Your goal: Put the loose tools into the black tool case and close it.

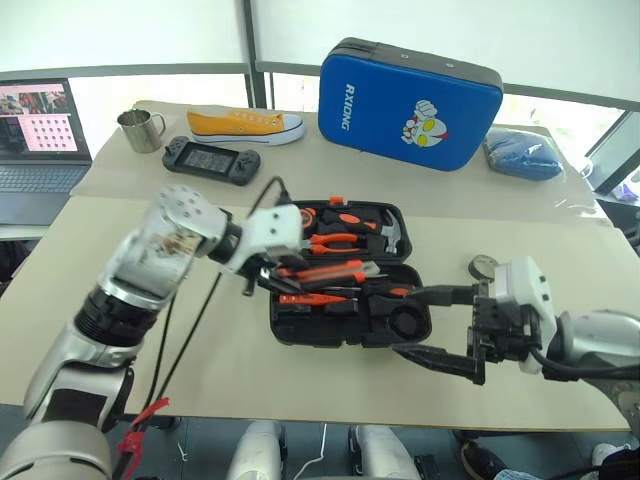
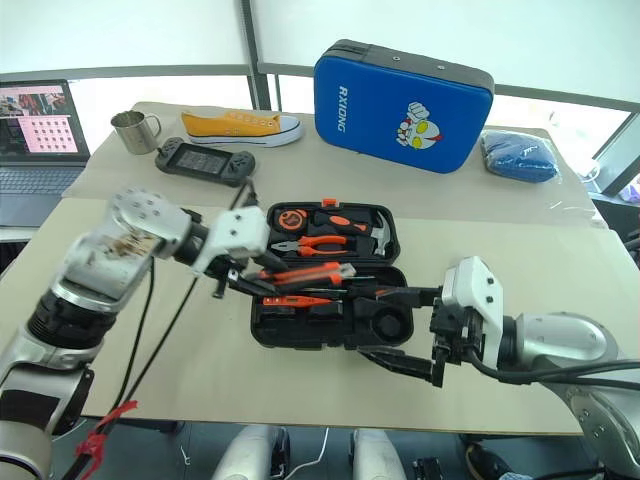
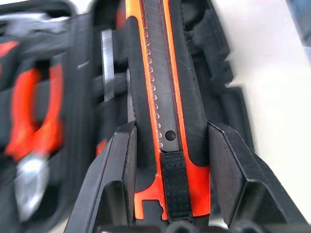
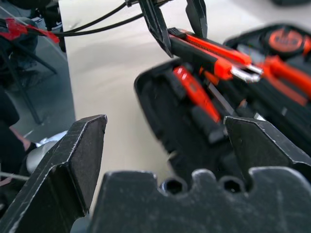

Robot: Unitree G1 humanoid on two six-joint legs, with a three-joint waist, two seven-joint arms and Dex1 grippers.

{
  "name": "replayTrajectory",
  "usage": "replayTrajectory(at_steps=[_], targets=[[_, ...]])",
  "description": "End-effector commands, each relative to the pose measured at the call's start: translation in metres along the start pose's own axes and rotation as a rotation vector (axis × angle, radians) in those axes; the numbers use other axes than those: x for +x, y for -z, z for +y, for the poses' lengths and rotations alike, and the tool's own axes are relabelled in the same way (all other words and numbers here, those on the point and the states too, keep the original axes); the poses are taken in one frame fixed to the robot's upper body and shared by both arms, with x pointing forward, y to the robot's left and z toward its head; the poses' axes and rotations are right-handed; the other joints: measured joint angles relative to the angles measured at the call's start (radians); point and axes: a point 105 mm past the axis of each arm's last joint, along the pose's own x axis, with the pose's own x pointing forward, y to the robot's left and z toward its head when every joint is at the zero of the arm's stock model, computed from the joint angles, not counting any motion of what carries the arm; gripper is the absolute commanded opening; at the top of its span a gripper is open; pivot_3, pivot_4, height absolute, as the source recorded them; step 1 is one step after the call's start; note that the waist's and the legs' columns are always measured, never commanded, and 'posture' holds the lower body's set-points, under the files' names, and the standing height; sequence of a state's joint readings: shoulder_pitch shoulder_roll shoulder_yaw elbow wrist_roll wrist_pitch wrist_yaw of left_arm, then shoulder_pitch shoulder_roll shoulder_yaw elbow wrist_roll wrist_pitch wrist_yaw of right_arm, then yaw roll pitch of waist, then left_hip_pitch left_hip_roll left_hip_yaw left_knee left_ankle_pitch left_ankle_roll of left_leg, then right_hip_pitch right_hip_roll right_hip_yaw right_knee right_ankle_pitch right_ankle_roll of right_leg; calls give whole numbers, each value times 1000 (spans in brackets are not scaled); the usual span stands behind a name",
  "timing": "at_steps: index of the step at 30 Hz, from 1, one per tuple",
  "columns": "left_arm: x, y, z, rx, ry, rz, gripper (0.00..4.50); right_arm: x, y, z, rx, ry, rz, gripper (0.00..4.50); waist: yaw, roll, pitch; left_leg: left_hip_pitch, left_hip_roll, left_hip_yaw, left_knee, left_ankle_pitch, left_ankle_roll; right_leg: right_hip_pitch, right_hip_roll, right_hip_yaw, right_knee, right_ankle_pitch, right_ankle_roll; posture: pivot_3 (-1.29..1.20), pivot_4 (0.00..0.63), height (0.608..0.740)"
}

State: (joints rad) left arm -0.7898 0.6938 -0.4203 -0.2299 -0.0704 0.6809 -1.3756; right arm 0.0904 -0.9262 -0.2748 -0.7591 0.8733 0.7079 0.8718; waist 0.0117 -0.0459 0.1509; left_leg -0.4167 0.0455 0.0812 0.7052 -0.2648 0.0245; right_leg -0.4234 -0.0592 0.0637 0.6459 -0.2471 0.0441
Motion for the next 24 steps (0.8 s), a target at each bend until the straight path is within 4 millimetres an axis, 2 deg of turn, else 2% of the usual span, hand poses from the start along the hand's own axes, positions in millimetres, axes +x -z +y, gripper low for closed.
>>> replayTrajectory(at_steps=[1,7,15,24], targets=[[16,-5,-8,27,29,21,1632,-5,-12,3,-69,13,-18,4500,-4,0,0,1,0,0,0,0,0,0,1,1,0,0,0,0,150,740],[34,7,-18,10,85,94,1632,-5,-12,3,-61,37,-29,4500,-2,0,0,2,0,0,0,0,0,0,1,2,1,0,0,0,150,740],[34,25,-34,-32,163,213,1632,-5,-12,5,-58,55,-30,4500,0,1,-1,3,0,0,0,0,0,2,1,2,1,0,0,0,150,740],[42,23,-33,-118,156,220,1632,-5,-15,3,-66,62,-40,4500,0,2,-1,4,0,0,0,0,0,2,1,2,0,0,0,0,150,740]])
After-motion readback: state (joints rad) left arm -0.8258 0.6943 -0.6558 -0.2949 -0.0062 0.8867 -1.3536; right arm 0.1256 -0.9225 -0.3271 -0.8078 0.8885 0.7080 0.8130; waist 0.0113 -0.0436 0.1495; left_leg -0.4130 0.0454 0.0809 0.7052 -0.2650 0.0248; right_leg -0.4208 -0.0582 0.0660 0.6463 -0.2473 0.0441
